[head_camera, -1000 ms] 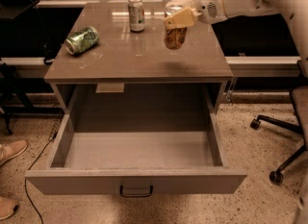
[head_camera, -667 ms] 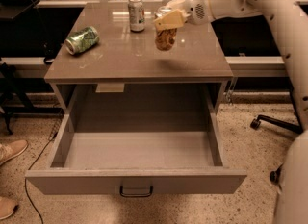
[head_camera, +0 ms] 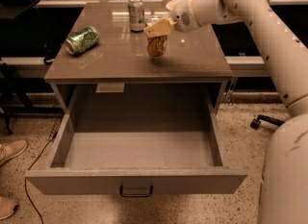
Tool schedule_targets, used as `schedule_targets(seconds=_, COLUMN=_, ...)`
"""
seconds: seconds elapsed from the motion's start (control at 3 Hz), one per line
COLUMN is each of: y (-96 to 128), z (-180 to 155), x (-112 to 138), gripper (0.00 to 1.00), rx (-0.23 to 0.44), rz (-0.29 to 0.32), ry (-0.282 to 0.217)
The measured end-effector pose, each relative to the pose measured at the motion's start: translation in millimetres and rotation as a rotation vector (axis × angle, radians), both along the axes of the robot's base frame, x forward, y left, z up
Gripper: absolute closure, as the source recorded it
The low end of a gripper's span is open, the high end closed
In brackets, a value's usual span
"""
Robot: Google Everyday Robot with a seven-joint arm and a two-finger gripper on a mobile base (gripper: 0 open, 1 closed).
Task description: Pick orange can from top drawer and place on counter
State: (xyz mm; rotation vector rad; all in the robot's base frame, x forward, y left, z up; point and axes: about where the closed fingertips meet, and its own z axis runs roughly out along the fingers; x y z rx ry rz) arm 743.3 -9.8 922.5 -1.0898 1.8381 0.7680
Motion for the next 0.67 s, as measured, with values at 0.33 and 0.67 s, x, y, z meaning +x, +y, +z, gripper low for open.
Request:
schedule_targets(seconds=0.33, y=4.1, z=-16.0, x=4.7, gripper=0.81, rx=-0.017, rz=-0.019, ry=0.027)
schedule_targets(seconds=0.67, y=5.1, z=-25.5, x=6.2, gripper=0.58, rx=-0.026, rz=-0.029, ry=0.042)
